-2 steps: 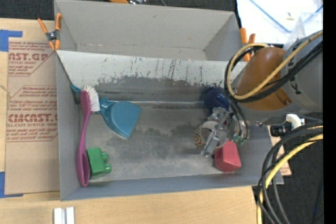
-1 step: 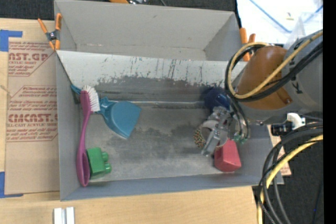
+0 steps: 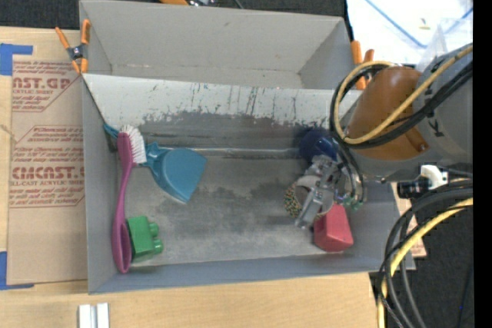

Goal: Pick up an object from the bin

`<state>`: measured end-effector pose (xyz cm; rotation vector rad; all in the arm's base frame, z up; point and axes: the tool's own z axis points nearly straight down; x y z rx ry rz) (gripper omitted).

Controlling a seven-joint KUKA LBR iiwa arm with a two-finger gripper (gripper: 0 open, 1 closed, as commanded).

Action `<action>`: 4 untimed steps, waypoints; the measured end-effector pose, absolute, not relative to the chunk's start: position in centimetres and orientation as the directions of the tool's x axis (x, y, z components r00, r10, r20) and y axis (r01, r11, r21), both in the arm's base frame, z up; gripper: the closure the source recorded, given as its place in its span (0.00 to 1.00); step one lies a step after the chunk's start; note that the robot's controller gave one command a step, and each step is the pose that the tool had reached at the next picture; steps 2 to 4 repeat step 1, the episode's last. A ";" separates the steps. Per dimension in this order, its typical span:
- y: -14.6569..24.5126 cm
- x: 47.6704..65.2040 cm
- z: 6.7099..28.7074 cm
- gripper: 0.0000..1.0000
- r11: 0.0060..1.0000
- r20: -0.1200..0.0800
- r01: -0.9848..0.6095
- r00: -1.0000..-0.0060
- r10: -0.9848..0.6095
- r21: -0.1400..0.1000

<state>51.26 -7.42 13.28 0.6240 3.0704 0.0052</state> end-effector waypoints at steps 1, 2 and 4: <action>-7.4 51.1 15.1 1.00 0.921 -0.002 0.390 -0.921 0.390 0.004; -7.4 51.1 15.1 1.00 0.921 -0.002 0.390 -0.921 0.390 0.004; -7.4 51.1 15.1 1.00 0.921 -0.002 0.390 -0.921 0.390 0.004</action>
Offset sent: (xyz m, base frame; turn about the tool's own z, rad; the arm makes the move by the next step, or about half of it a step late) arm -0.0016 0.0004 0.0541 0.0000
